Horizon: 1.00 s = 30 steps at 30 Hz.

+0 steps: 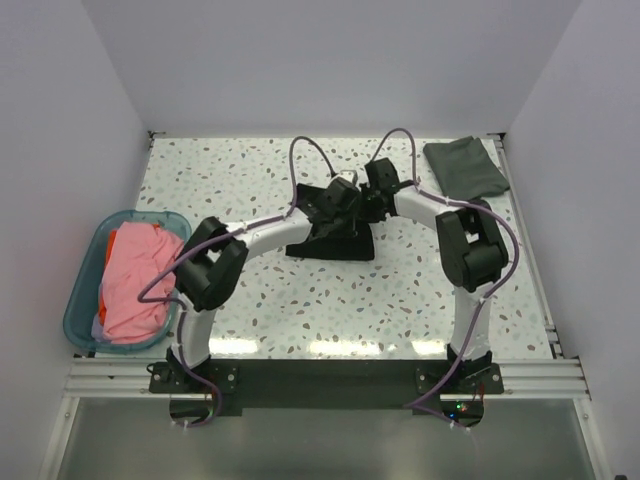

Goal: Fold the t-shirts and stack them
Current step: Neatly place the folded tshirt to the corner

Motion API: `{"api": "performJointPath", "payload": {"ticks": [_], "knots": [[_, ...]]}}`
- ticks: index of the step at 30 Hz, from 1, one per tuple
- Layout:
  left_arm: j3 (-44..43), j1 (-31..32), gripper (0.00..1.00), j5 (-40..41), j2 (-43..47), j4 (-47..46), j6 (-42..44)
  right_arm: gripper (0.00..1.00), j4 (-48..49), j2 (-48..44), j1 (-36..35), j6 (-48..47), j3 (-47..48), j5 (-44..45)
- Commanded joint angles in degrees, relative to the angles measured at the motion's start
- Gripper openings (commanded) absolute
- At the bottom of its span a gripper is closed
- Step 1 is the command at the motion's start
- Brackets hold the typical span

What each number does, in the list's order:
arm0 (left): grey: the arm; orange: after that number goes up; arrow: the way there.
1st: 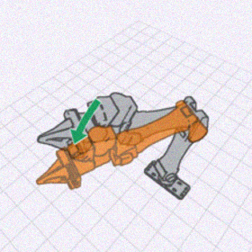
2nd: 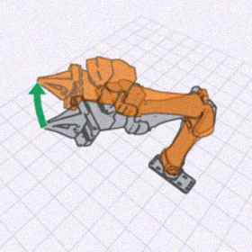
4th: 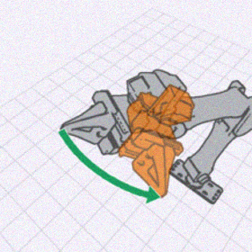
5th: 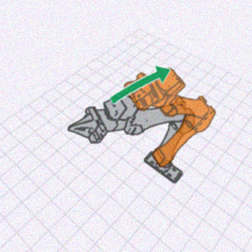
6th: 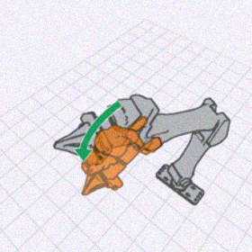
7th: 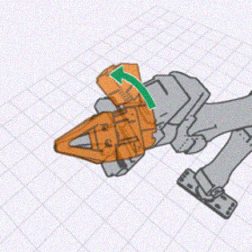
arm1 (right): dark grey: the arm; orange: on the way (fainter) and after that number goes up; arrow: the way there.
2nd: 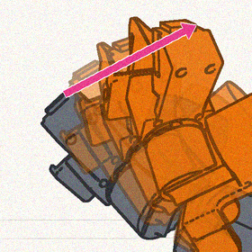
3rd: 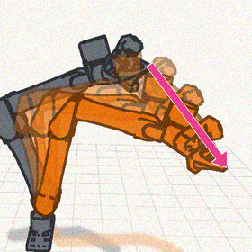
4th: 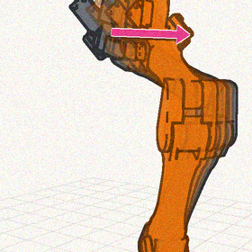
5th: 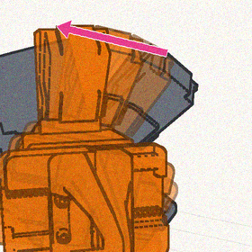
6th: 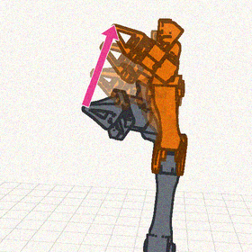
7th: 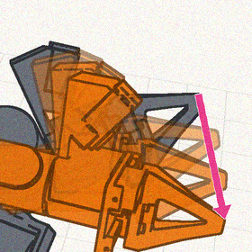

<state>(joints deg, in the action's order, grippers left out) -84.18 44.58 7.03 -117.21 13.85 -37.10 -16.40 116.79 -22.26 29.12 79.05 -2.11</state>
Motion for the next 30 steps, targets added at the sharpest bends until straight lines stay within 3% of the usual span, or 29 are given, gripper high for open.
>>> {"api": "performJointPath", "payload": {"ticks": [1,6,10,18,30], "knots": [[-3.71,-1.86,0.26,3.17,10.23,2.41,1.77,0.00,-10.12,3.97,-0.42,-4.85,3.55,9.38],[-1.43,-5.37,0.27,2.99,19.02,5.66,3.70,0.00,-15.49,4.84,1.60,-14.07,11.73,15.02],[4.10,-6.34,0.29,2.82,27.46,7.60,5.46,0.00,-24.18,10.02,3.80,-26.65,25.68,20.73],[16.40,-8.71,0.29,0.88,37.48,9.00,9.94,0.00,-27.19,15.83,6.96,-43.96,38.01,33.39],[19.41,-10.30,0.30,-1.67,39.51,10.06,14.16,0.00,-24.21,21.37,14.08,-56.97,53.75,41.74]]}}
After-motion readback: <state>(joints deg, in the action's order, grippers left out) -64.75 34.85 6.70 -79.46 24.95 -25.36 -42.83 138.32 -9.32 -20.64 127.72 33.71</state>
